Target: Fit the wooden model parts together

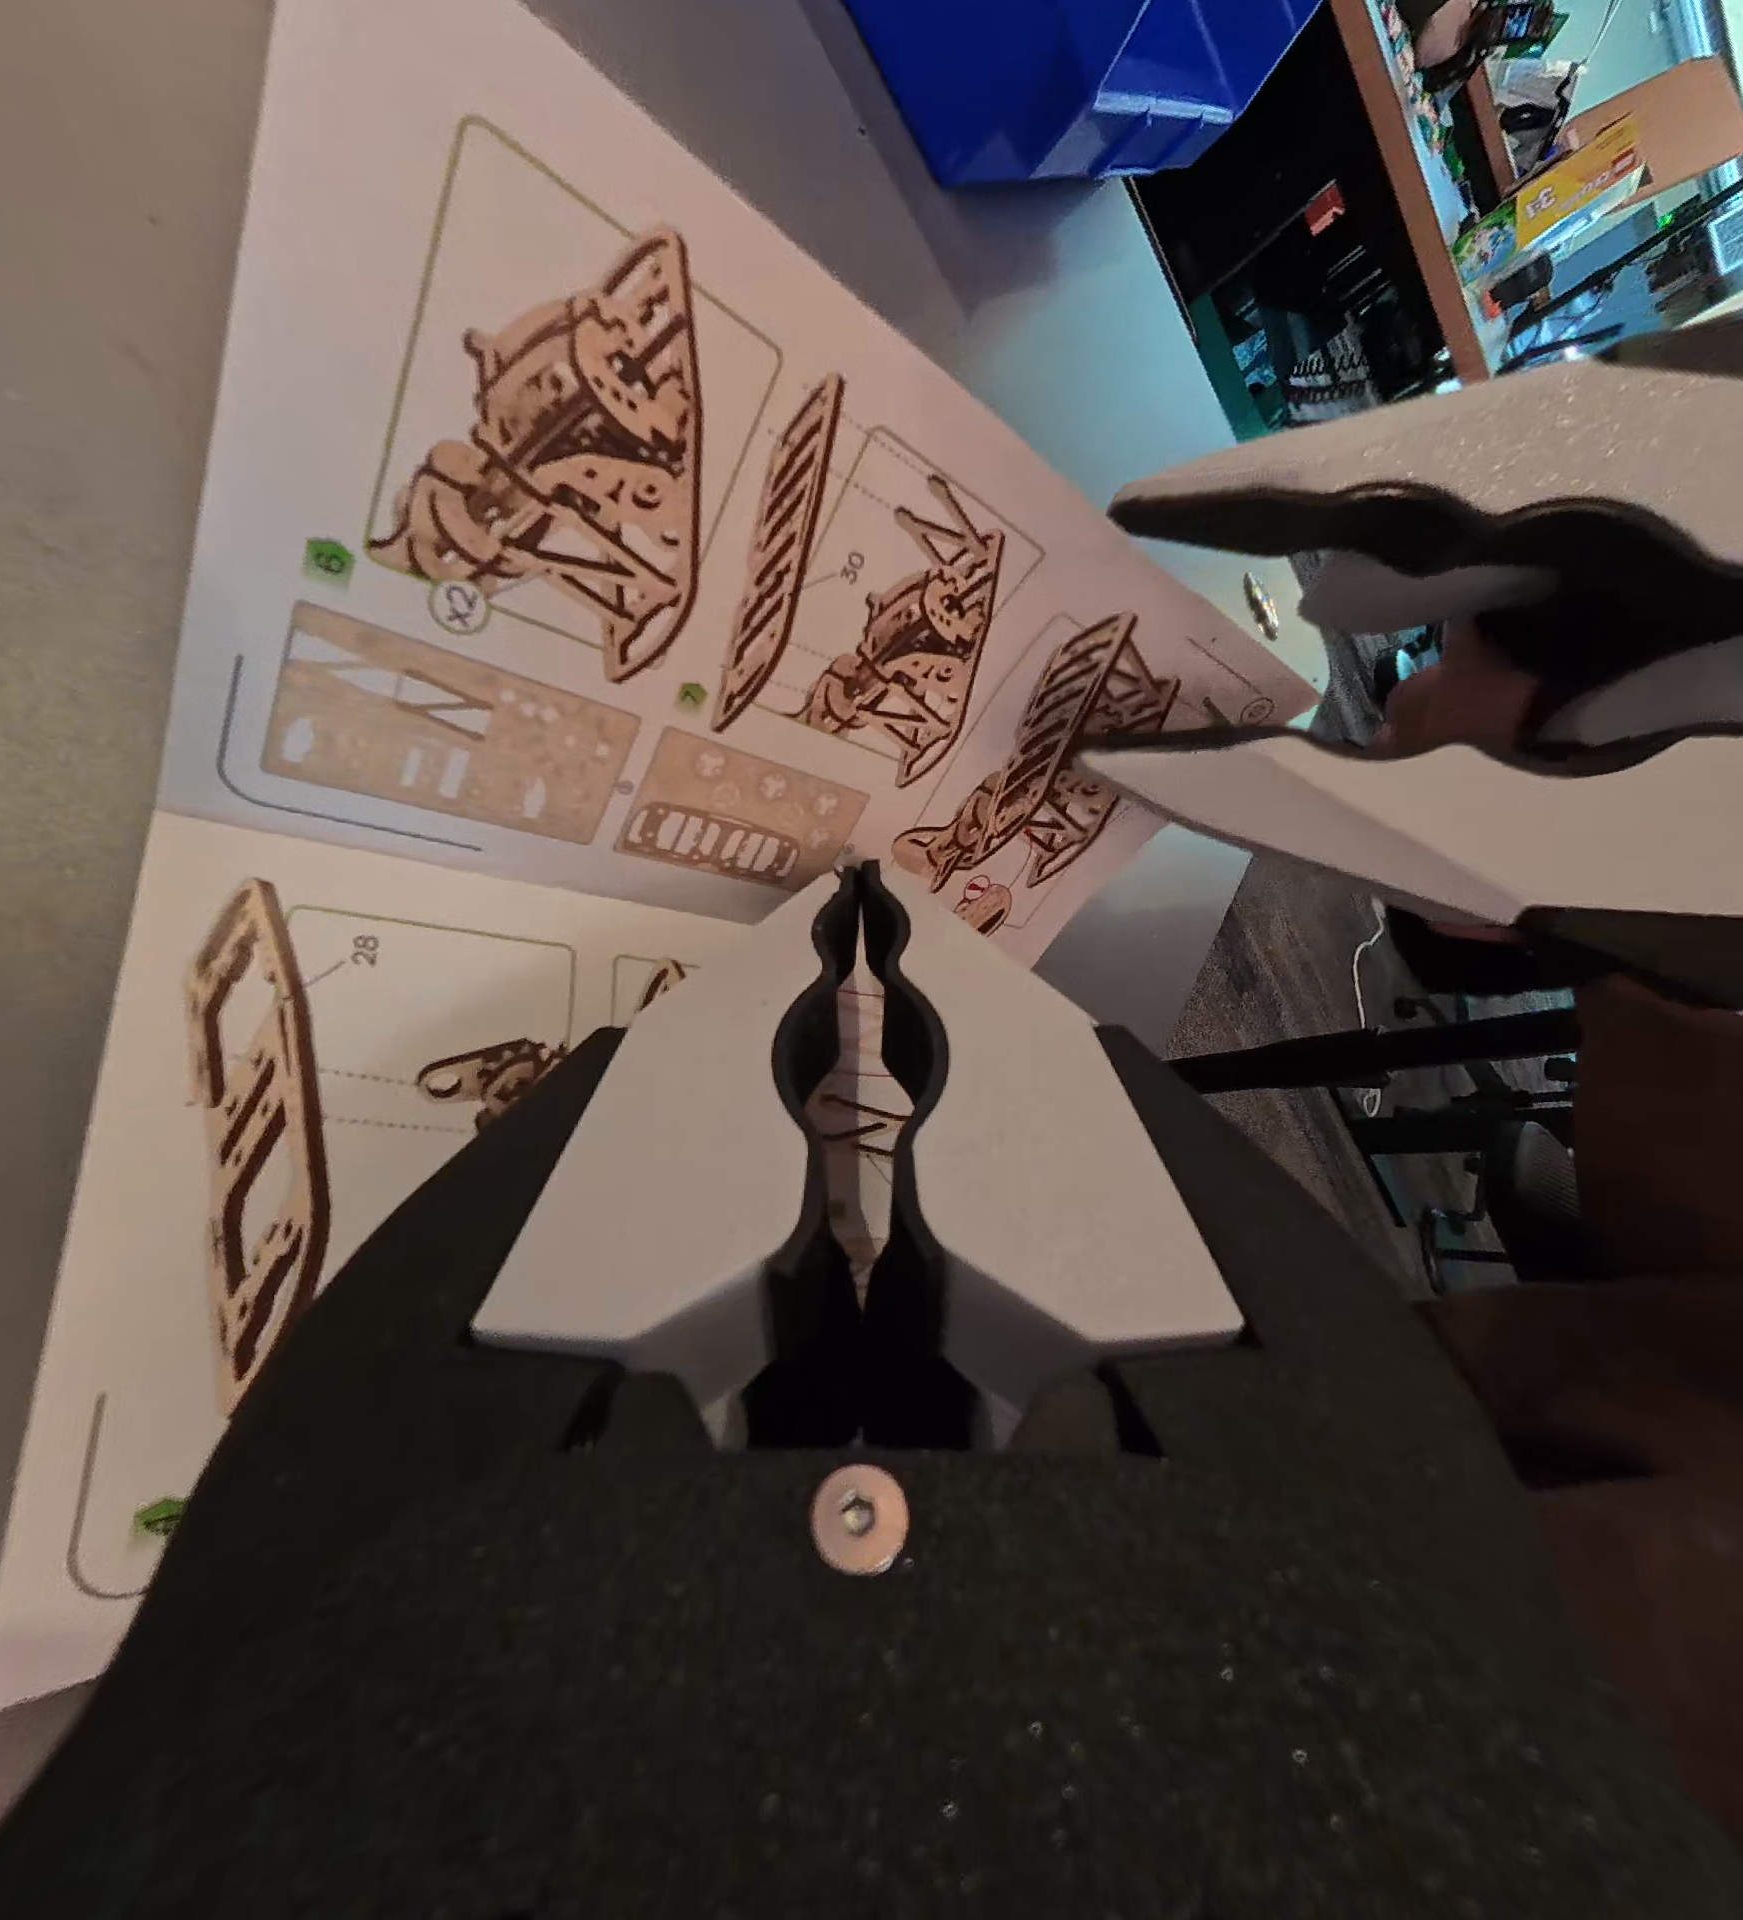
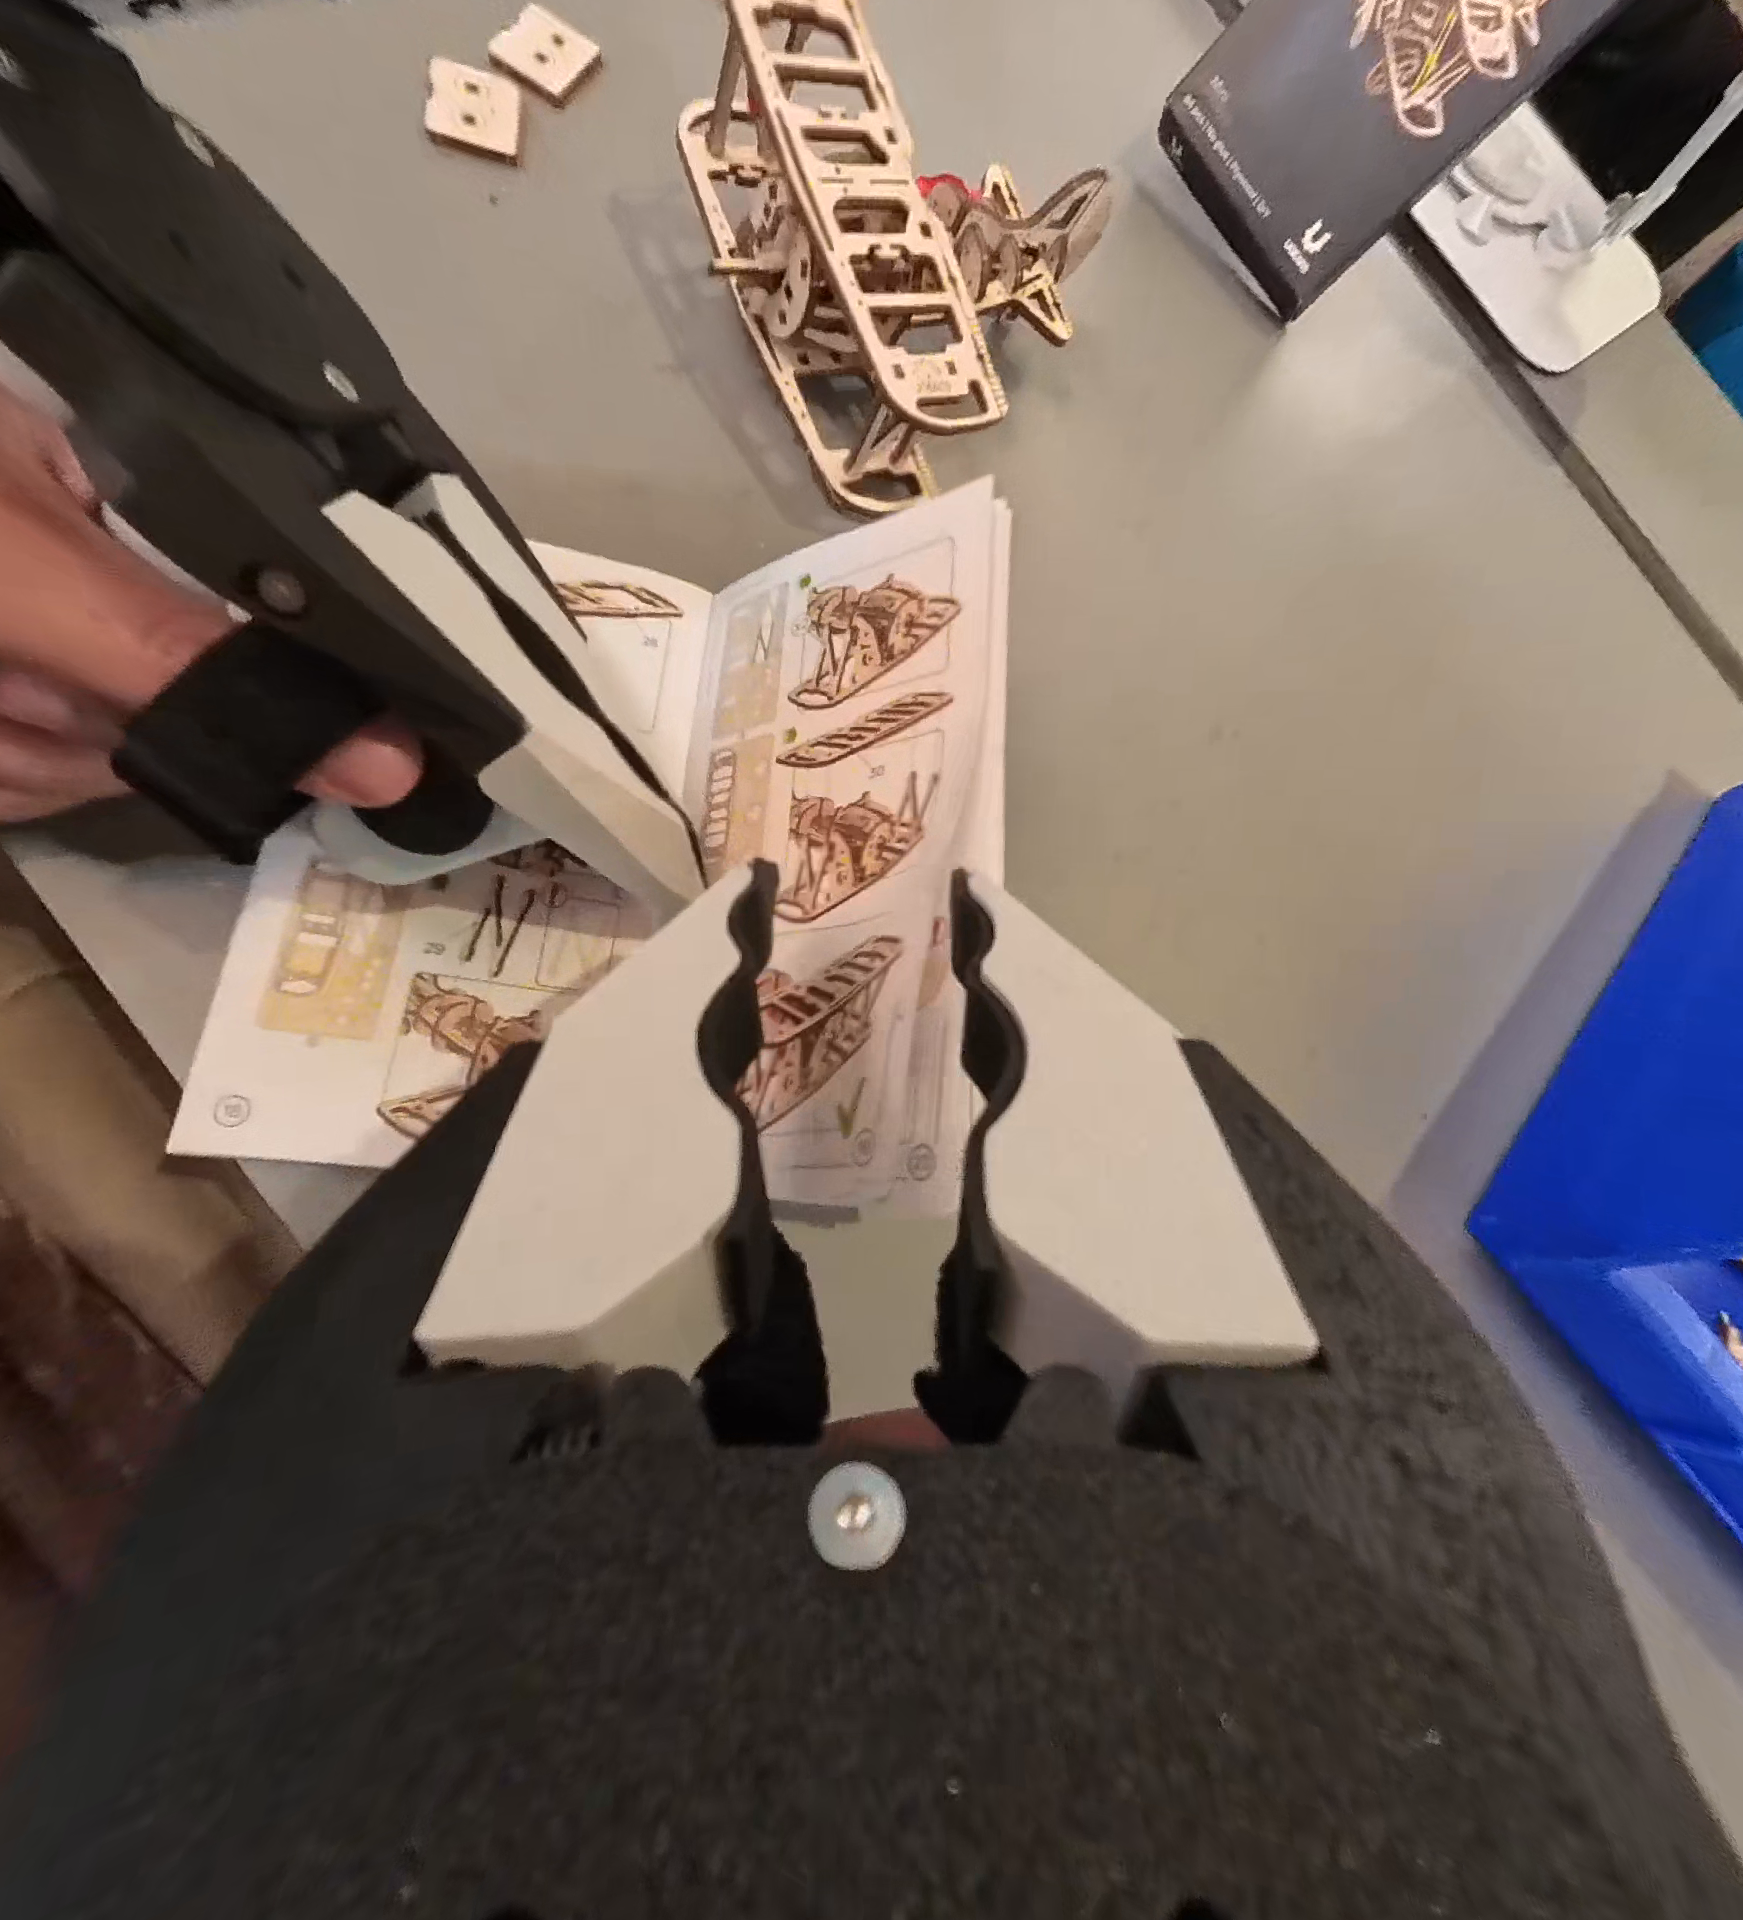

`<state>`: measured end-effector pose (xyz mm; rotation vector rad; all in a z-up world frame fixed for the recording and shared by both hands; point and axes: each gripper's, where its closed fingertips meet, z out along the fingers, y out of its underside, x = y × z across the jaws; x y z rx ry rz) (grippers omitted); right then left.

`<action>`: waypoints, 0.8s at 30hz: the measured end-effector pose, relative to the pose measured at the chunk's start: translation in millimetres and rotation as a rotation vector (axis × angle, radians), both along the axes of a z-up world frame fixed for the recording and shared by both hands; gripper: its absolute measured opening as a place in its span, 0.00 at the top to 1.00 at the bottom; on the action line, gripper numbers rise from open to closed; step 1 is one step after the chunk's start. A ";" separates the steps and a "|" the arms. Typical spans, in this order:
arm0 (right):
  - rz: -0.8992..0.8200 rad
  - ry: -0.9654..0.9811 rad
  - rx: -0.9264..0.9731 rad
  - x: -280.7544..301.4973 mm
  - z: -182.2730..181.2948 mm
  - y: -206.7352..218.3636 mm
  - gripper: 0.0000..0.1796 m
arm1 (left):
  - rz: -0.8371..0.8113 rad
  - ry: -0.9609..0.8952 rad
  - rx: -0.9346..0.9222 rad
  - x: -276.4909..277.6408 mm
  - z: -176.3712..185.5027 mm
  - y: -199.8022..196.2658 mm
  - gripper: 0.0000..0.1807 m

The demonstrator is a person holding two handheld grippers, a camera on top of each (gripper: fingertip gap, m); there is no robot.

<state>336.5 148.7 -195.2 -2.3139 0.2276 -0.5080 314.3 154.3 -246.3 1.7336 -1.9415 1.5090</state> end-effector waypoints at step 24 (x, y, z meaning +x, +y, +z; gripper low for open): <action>-0.049 0.005 0.021 -1.4 -4.8 -12.0 0.86 | 0.003 0.019 -0.009 -0.2 -2.6 0.2 1.00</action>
